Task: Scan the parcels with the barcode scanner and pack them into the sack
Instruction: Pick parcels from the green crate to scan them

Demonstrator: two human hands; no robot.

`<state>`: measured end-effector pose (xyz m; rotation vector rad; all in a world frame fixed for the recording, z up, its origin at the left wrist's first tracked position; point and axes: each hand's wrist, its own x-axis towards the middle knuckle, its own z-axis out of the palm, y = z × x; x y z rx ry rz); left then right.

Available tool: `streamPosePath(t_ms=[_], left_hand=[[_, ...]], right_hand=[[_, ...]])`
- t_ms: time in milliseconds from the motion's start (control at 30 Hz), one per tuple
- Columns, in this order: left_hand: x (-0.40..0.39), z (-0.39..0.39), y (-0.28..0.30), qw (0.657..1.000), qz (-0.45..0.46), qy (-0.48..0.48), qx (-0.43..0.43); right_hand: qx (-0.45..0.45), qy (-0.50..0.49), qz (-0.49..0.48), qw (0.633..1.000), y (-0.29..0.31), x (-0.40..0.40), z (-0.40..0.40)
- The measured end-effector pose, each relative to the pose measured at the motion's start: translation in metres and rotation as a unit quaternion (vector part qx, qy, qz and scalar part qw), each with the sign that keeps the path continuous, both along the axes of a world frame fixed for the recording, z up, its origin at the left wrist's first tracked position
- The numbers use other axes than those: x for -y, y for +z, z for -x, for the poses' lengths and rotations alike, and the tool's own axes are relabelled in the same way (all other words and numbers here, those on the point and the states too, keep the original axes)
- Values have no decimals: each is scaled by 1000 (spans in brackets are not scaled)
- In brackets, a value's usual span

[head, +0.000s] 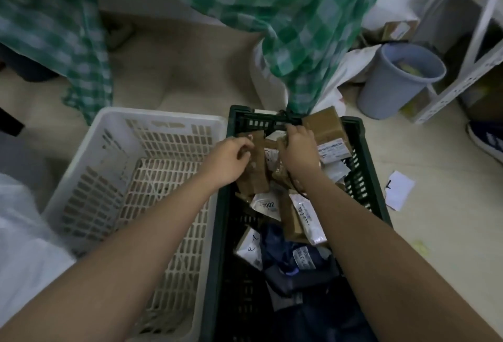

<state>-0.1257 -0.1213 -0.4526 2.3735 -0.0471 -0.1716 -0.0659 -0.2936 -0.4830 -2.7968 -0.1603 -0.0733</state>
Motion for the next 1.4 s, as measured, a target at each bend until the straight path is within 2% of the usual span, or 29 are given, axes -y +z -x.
streamPosePath(t_ms=[100, 167, 267, 367, 467, 533, 667, 733, 833, 900, 1000, 1167, 1400], left_hand=[[-5, -12, -15, 1000, 17, 4, 2], [-6, -13, -21, 1000, 26, -3, -2], [-6, -12, -22, 998, 57, -6, -12], [-2, -10, -16, 996, 91, 0, -25], [7, -8, -3, 992, 119, 10, -30], [16, -5, 8, 991, 127, 9, -36], [34, 10, 28, 989, 136, -15, -57], [42, 20, 34, 987, 136, -35, -81], [53, 43, 39, 981, 124, -73, -132], [58, 59, 41, 976, 111, -96, -161], [61, 78, 43, 972, 106, -108, -177], [71, 103, 38, 970, 87, -120, -193], [82, 128, 24, 970, 85, -112, -200]], right_hand=[[-52, -47, 71, 995, -13, -6, -27], [-41, -71, 36, 996, -19, -6, -35], [19, -112, -144, 983, -10, -4, -33], [27, -142, -330, 933, 15, -2, -21], [42, -139, -449, 882, 36, 5, -3], [42, -127, -491, 861, 48, 14, 13], [-9, -82, -479, 874, 58, 31, 47], [-65, -58, -470, 878, 61, 38, 63], [-210, -27, -498, 841, 63, 54, 96], [-250, -23, -470, 846, 62, 71, 118], [-248, -44, -408, 878, 57, 100, 146], [-182, -112, -355, 910, 52, 145, 194], [-168, -168, -357, 904, 52, 188, 245]])
